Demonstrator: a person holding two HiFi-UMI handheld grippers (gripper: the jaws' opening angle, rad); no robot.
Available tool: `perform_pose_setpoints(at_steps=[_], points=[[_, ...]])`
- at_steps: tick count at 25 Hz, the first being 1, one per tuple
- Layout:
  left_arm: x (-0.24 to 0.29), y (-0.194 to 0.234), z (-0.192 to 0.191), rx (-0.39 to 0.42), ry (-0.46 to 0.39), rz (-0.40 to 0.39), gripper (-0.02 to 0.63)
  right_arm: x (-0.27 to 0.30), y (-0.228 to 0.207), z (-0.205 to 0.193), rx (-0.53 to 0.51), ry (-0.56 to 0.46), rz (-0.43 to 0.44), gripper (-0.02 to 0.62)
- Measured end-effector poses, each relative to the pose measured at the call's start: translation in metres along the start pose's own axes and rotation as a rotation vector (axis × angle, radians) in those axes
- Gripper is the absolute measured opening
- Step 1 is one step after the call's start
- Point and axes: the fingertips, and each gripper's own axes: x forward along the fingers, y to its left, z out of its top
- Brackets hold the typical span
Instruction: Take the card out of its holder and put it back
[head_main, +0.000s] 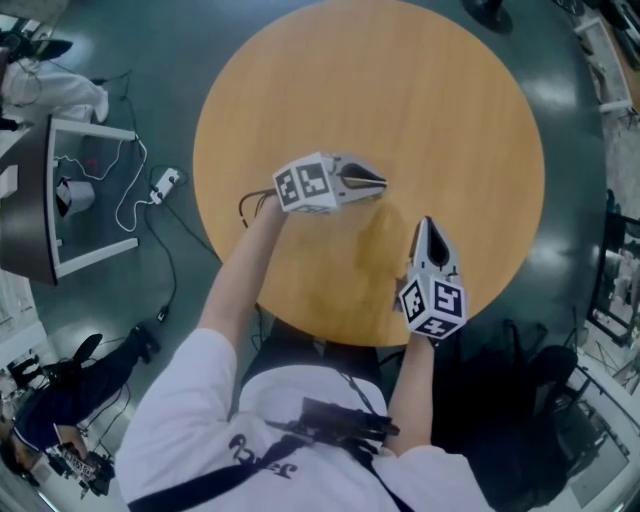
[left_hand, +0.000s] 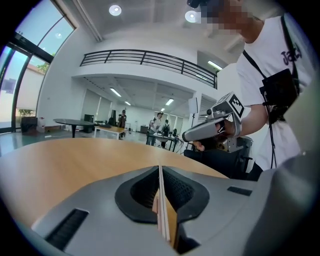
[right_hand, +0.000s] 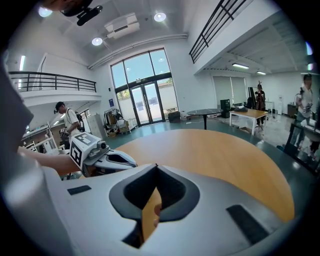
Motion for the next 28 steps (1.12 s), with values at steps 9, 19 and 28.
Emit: perform_pose_setpoints(at_steps=[9,19,28], points=[[-0.005,-0.008,0.024,0.048,0.042,-0.067,0.028,-0.016,0.018,0.019,0.001,-0.076,0.004,0.02],[-0.054,-0.013,0.076,0.089,0.024,0.029,0.028,-0.045,0.051,0.053,0.011,-0.209,0.02,0.02],[-0.111,-0.04,0.105,0.108,0.071,0.271,0.028,-0.067,0.107,0.076,-0.059,-0.313,0.069,0.02]])
